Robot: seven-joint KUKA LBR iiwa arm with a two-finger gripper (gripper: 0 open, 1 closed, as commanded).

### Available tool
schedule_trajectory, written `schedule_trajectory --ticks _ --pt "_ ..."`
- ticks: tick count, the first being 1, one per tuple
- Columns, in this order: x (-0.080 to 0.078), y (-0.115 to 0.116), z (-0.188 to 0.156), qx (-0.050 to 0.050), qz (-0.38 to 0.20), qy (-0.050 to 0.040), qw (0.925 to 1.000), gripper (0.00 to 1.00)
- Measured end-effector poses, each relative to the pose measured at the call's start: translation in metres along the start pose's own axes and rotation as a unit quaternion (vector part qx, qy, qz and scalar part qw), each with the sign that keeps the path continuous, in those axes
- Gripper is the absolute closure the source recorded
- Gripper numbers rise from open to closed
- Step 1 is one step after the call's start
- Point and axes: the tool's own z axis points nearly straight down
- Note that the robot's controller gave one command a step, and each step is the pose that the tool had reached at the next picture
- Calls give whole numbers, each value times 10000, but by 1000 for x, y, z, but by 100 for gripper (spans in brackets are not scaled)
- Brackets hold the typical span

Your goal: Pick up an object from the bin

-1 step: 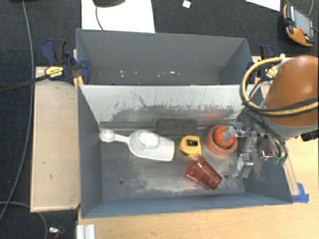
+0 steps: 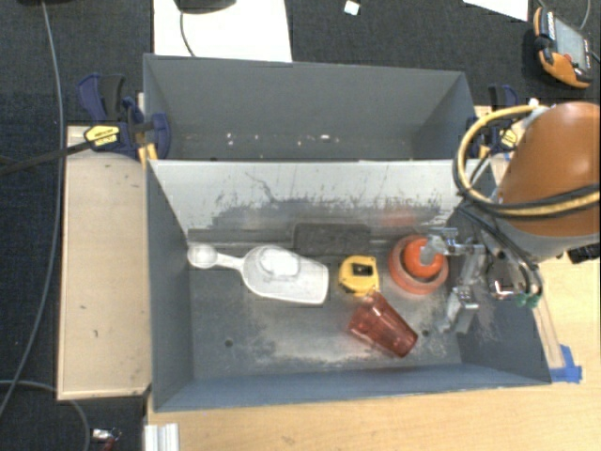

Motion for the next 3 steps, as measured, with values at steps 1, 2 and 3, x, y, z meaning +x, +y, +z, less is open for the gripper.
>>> schedule_trajectory --ticks 1,2,3 --pt "2 15 159 0 220 -24 9998 0" --pt "4 25 86 9 -198 -91 9998 0" --pt "4 45 148 -6 610 -8 9981 0"
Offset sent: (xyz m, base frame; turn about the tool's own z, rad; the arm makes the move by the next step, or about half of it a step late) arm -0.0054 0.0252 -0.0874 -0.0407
